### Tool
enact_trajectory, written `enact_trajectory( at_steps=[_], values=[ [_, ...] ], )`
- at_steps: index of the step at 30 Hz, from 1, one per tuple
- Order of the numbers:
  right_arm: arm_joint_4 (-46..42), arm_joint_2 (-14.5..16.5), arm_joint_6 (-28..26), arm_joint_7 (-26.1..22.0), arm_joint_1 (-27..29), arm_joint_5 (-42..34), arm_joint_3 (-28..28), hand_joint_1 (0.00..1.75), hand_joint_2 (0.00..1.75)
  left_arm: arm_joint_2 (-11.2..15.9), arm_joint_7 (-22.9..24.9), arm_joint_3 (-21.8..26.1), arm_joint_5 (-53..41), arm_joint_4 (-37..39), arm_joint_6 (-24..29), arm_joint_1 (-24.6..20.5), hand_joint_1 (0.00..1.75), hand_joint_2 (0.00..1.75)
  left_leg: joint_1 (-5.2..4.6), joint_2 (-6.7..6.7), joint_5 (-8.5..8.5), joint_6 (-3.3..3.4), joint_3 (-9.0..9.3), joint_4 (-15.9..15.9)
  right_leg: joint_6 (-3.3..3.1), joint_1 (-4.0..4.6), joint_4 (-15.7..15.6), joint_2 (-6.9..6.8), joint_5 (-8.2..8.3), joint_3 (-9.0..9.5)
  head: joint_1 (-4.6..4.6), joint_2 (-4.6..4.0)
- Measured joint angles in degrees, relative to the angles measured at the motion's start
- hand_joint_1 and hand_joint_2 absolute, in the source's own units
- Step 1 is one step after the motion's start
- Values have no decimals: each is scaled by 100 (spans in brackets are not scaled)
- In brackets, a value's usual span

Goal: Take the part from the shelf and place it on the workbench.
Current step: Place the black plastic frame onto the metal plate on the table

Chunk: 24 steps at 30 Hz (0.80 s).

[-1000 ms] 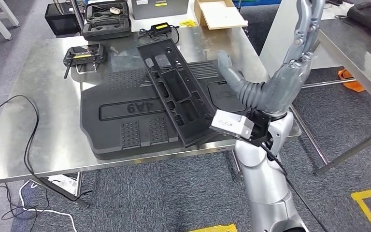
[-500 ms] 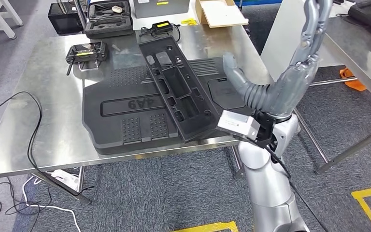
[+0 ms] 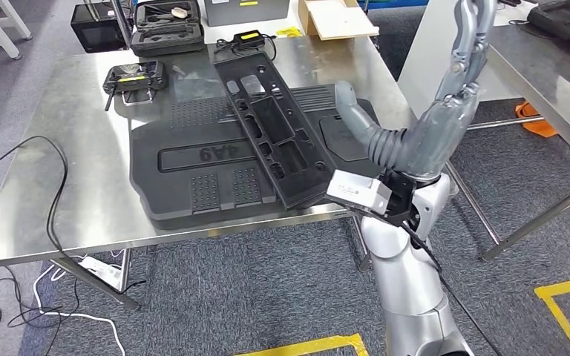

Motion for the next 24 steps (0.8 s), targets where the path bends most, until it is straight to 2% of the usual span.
enact_trajectory(
  at_steps=[1, 2, 5, 6, 7, 8, 10, 11, 12, 14, 16, 18, 20, 21, 22, 23, 24],
  values=[
    [0, -1, 0, 15, -5, 6, 0, 0, 175, 0, 0, 1, 1, 0, 0, -5, 0, 0, 4, 8, 31, 50, -13, -18, 26, -9, 66, 1, -69, -29, 10, 0],
    [0, -1, 0, 26, -13, 14, 0, 0, 175, 0, 0, 1, 0, 0, 0, -12, 0, 0, 12, 17, 63, 97, -32, -40, 48, -13, 234, 3, -205, -100, 31, 0],
    [1, -2, 0, 54, -19, 37, 0, 0, 175, 0, 2, -1, -2, 0, 0, -16, 0, 0, -3, 34, 132, 170, -122, -52, 91, -15, 1283, 5, -801, -516, 103, 0],
    [3, -3, 0, 65, -14, 40, 0, 0, 175, 0, 5, -1, -2, 0, 0, -13, 0, 0, -15, 37, 150, 176, -150, -48, 94, -14, 1537, 4, -887, -600, 112, 0],
    [5, -4, 0, 74, -11, 40, 0, 0, 175, 0, 9, 0, -1, 0, 0, -10, 0, 0, -26, 38, 165, 175, -173, -43, 85, -13, 1574, 4, -859, -577, 116, 0],
    [7, -5, 0, 80, -12, 40, 0, 0, 175, 0, 11, 0, -1, 0, 0, -10, 0, 0, -34, 37, 176, 172, -188, -37, 67, -10, 1390, 5, -737, -448, 121, 0],
    [9, -5, 0, 88, -22, 41, 0, 0, 175, 0, 13, 1, -1, 0, 0, -12, 0, 0, -45, 34, 192, 156, -204, -23, 3, 8, 579, 5, -404, 20, 125, 0],
    [10, -5, 0, 91, -32, 44, 0, 0, 175, 0, 13, 1, -1, 0, 0, -15, 0, 0, -50, 32, 202, 138, -220, -11, -24, 28, 225, 6, -300, 195, 122, 0],
    [10, -6, 0, 95, -41, 50, 0, 0, 175, 0, 13, 1, -2, 0, 0, -17, 0, 0, -52, 33, 217, 112, -239, -4, -47, 48, -2, 9, -249, 295, 120, 0],
    [11, -7, 0, 105, -50, 64, 0, 0, 175, -1, 13, 1, -3, 1, 0, -19, 0, 0, -54, 34, 255, 47, -270, -4, -78, 79, -93, 16, -231, 288, 111, 0],
    [11, -8, 0, 116, -55, 73, 0, 0, 175, -1, 13, 1, -3, 2, 0, -20, 0, 0, -53, 26, 204, -14, -297, 50, -128, 46, -127, 4, -172, 270, 104, 0],
    [12, -8, 0, 126, -63, 75, 0, 0, 175, 0, 14, 1, -3, 2, 0, -20, 0, 0, -44, 14, -105, -67, -447, 450, -182, 9, -163, -20, -110, 242, 64, 0],
    [15, -8, 0, 133, -61, 75, 0, 0, 175, 0, 19, 1, -2, 2, 0, -15, 0, 0, -22, 12, -521, -110, -717, 1182, -207, 12, -153, -35, -82, 190, 22, 0],
    [19, -8, 0, 133, -56, 75, 0, 0, 175, 0, 22, 1, -1, 2, -1, -12, 0, 0, -13, 12, -633, -128, -808, 1464, -207, 13, -144, -39, -72, 164, 16, 0],
    [22, -8, 0, 133, -52, 75, 0, 0, 175, 0, 26, 1, -1, 2, -1, -10, 0, 0, -3, 13, -645, -139, -816, 1574, -202, 13, -132, -41, -63, 141, 12, 0],
    [26, -8, 0, 133, -48, 75, 0, 0, 175, 0, 28, 1, -1, 2, -2, -9, 0, 0, 6, 13, -551, -144, -717, 1461, -195, 10, -118, -41, -56, 124, 8, 0],
    [28, -8, 0, 133, -45, 75, 0, 0, 175, 0, 30, 1, -1, 2, -2, -10, 0, 0, 17, 14, -380, -143, -522, 1143, -187, 7, -100, -40, -55, 113, 5, 0]
  ],
)
